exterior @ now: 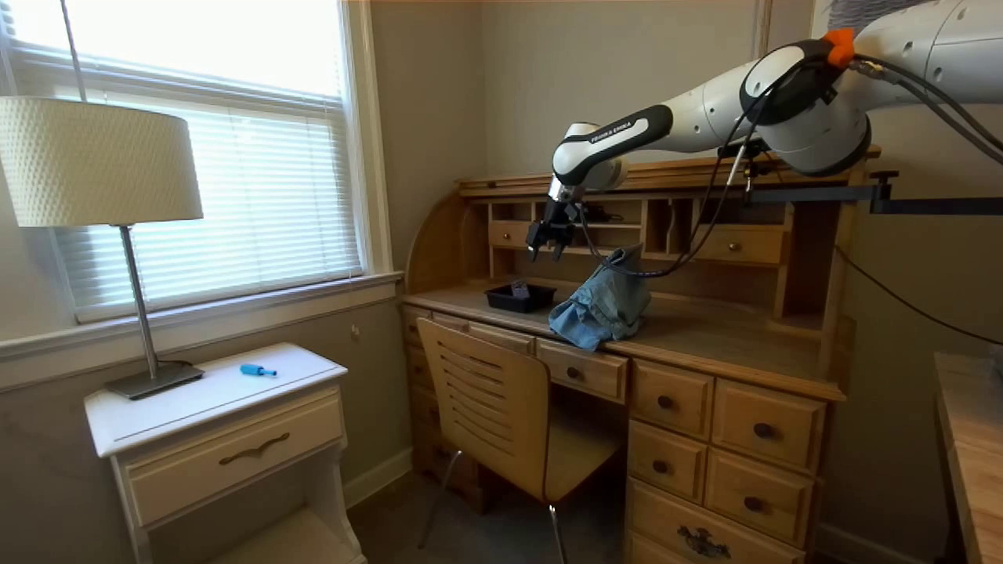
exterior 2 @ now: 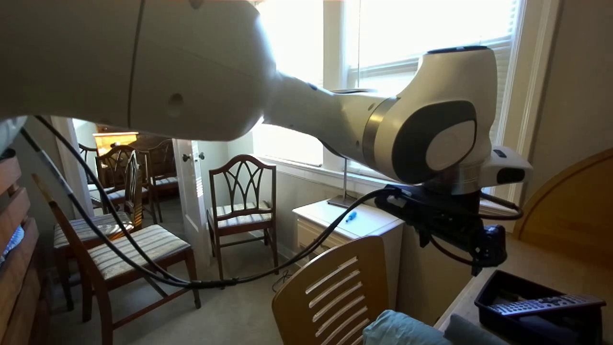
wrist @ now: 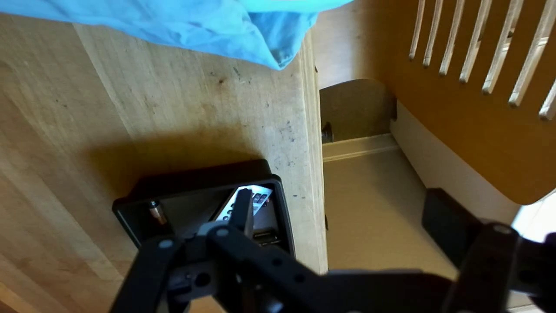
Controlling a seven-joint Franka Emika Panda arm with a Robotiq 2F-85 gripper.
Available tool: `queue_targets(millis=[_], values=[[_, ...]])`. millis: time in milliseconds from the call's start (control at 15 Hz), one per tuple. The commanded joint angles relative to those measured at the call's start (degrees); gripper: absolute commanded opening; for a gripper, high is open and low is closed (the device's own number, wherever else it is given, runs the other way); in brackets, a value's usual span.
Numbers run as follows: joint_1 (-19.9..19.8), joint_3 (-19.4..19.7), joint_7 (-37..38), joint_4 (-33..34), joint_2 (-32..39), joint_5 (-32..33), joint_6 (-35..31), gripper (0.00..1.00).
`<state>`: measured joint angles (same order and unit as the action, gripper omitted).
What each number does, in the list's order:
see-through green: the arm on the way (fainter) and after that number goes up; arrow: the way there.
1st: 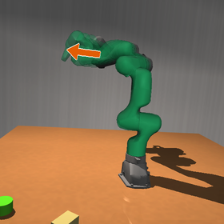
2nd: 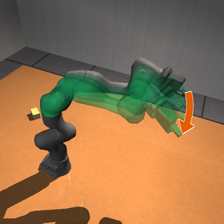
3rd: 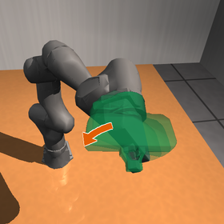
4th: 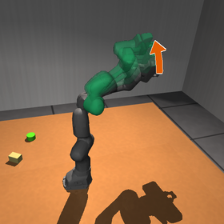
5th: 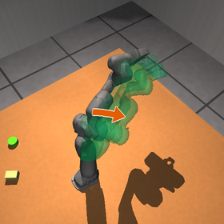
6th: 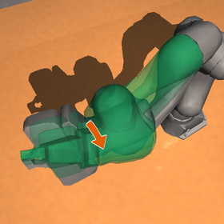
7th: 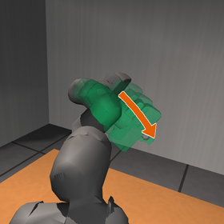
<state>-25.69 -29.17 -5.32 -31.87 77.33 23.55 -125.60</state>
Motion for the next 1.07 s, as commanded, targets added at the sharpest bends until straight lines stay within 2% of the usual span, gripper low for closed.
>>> queue_targets(millis=[0, 333, 1000], values=[[-0.01, 0.0, 0.0, 0.01, 0.0, 0.0, 0.04, 1.0], [0.75, -1.58, -4.03, -1.73, -0.19, -0.19, -0.72, 1.0], [5.06, -6.04, -11.24, -9.39, -0.72, -0.2, -2.51, 1.0]])
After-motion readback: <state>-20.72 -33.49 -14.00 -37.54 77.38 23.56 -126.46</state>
